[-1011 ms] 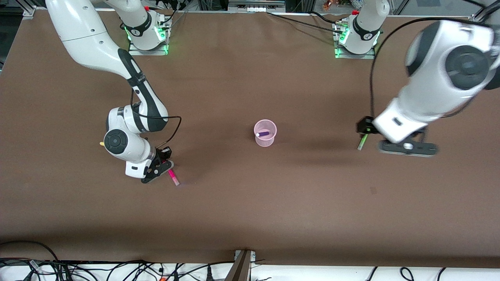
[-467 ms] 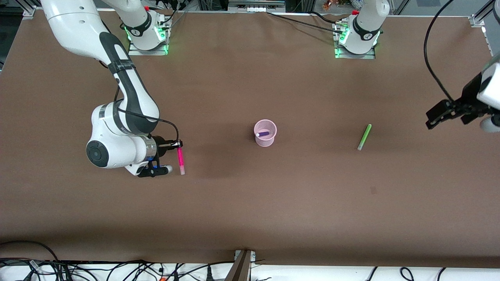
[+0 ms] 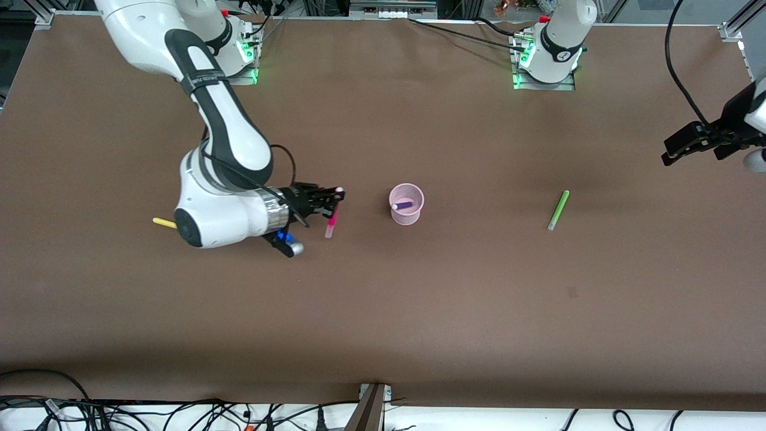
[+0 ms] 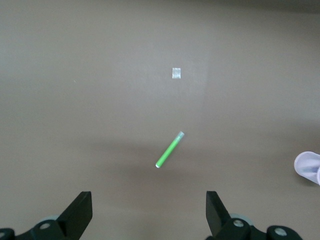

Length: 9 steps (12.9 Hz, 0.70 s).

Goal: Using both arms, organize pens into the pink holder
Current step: 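Carry the pink marker with the right gripper over the pink holder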

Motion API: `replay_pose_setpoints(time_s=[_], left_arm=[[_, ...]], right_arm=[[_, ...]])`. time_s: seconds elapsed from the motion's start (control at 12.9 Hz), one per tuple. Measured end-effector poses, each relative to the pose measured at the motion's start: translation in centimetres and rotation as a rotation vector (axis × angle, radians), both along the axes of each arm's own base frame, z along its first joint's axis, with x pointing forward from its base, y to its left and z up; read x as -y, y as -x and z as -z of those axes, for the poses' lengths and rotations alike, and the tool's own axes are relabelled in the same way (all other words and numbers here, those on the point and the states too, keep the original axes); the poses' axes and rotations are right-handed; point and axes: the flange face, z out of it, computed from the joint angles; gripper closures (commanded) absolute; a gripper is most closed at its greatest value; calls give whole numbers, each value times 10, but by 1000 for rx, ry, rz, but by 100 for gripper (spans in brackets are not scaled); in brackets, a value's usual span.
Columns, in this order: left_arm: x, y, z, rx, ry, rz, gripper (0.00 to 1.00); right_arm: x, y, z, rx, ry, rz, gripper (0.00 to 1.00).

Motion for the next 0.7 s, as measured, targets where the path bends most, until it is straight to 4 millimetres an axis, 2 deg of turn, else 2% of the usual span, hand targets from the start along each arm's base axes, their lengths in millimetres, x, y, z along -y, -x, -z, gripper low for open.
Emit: replay_pose_setpoints(time_s=[0.16, 0.31, 0.39, 0.7], left_arm=[[-10, 1, 2, -6, -31, 37, 0], [-1, 0, 3, -9, -58, 64, 0], [1, -1, 5, -12, -61, 69, 0], [1, -4, 10, -21, -61, 71, 0]], right_arm=[[-18, -1, -9, -141, -27, 184, 100], [-37, -2, -16, -241, -55, 335, 100], [-52, 2, -17, -275, -57, 403, 100], [-125, 37, 5, -307, -6, 542, 100]])
